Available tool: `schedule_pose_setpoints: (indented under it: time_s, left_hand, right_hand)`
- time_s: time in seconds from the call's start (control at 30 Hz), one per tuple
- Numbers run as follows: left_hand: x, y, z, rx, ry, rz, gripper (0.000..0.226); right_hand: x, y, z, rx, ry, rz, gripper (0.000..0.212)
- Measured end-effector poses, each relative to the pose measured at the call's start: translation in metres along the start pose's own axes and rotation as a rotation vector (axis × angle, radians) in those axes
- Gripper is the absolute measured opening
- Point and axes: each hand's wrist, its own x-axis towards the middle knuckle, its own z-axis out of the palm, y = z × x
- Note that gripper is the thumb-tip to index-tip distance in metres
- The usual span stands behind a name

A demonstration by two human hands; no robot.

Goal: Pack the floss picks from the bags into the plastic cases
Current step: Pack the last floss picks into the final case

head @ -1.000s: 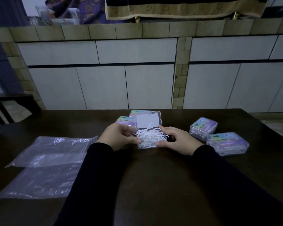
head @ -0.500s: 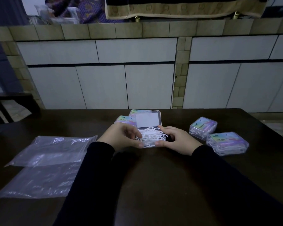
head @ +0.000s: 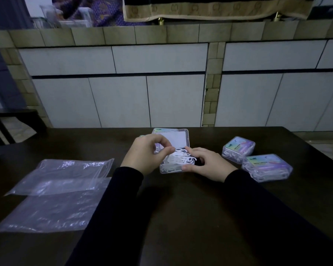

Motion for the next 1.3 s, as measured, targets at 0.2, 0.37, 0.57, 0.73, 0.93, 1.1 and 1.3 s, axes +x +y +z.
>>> schedule_pose_setpoints:
  time_s: [0.2, 0.37, 0.57, 0.73, 0.93, 1.1, 1.3]
  left_hand:
    - [0.002, 0.013, 0.024, 0.174, -0.095, 0.030, 0.009]
    - [0.005, 0.013, 0.039, 0.185, -0.133, -0.026, 0.013]
    - [0.004, 0.013, 0.044, 0.170, -0.179, 0.071, 0.019]
    - [0.004, 0.013, 0.046, 0.245, -0.220, 0.125, 0.021]
    - [0.004, 0.002, 0.039, 0.102, -0.155, 0.074, 0.021]
    - [0.004, -0.020, 0.010, -0.056, -0.030, -0.014, 0.023]
    - [0.001, -0.033, 0.000, 0.006, -0.114, -0.306, 0.018]
  right_hand:
    - [0.001, -0.001, 0.002, -0.021, -0.022, -0.031, 0.088]
    - [-0.002, -0.005, 0.003, -0.031, -0.023, -0.076, 0.061]
    - [-0.003, 0.005, -0.003, 0.091, -0.040, -0.092, 0.090]
    - [-0.002, 0.007, -0.004, 0.126, -0.015, -0.108, 0.090]
    - [-0.004, 0.005, -0.005, 0.103, -0.016, -0.086, 0.091]
    - [-0.006, 0.001, -0.006, 0.067, 0.000, -0.043, 0.091]
    - [-0.006, -0.003, -0.007, 0.052, -0.003, -0.022, 0.091]
